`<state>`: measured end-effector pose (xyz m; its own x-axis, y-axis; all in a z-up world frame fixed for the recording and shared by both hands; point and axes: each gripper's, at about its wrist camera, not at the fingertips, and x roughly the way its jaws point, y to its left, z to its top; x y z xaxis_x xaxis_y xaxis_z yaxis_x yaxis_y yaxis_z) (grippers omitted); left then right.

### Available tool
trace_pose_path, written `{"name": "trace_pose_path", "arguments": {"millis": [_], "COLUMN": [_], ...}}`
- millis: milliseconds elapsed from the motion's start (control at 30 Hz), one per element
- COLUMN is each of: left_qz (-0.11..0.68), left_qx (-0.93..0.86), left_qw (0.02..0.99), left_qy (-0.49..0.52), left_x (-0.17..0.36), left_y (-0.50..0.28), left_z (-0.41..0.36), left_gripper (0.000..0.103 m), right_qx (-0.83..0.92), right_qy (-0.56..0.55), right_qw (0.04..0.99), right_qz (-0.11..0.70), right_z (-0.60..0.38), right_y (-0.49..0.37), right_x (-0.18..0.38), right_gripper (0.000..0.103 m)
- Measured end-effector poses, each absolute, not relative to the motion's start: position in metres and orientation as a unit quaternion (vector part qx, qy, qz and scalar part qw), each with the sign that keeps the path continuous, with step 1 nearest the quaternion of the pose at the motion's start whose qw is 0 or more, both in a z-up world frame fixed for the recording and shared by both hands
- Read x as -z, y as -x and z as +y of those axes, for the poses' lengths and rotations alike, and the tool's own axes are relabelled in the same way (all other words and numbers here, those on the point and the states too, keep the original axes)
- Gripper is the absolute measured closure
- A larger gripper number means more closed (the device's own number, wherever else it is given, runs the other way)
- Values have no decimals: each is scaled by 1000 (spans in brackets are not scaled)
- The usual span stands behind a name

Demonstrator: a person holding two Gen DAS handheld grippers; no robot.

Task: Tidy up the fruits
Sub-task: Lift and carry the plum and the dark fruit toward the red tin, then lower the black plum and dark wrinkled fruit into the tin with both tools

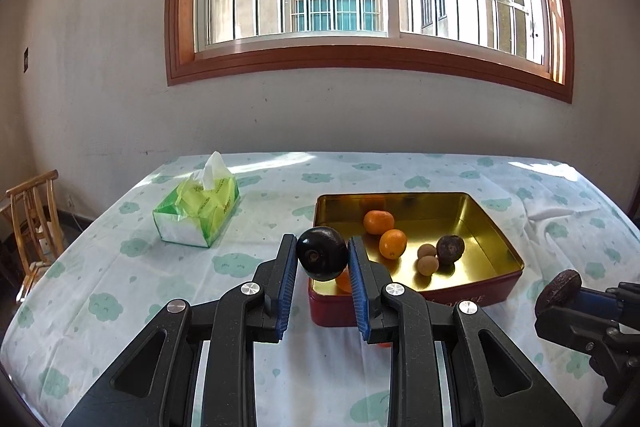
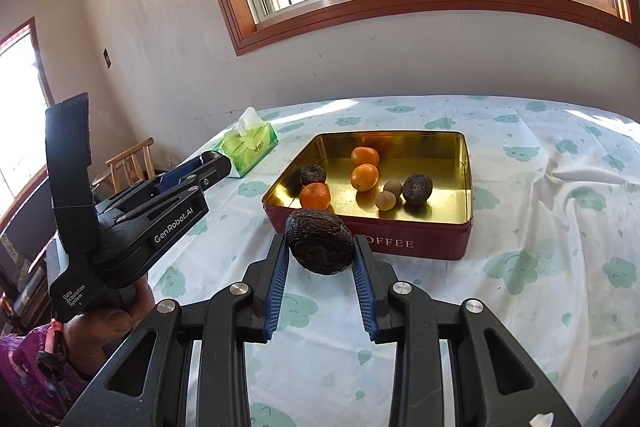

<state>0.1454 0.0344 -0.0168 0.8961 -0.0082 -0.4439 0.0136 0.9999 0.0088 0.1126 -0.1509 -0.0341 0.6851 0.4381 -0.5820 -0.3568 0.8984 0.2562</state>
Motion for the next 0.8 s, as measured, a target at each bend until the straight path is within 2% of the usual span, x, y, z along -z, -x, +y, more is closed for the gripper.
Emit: {"name": "trace_pose_path", "arguments": {"millis": [800], "left_qz": [268], "left_qx": [12], "left_qw": [963], "left_qy": [-3], "left_x": [25], "left_y": [-215], "left_z": [15], "left_gripper": [76], "right_qx": [-198], "right_qy": [-79], "right_qw": [918], "right_qz": [336], "right_z": [-157], "right_y": [-186], "right_x": [45], "right_gripper": [73]}}
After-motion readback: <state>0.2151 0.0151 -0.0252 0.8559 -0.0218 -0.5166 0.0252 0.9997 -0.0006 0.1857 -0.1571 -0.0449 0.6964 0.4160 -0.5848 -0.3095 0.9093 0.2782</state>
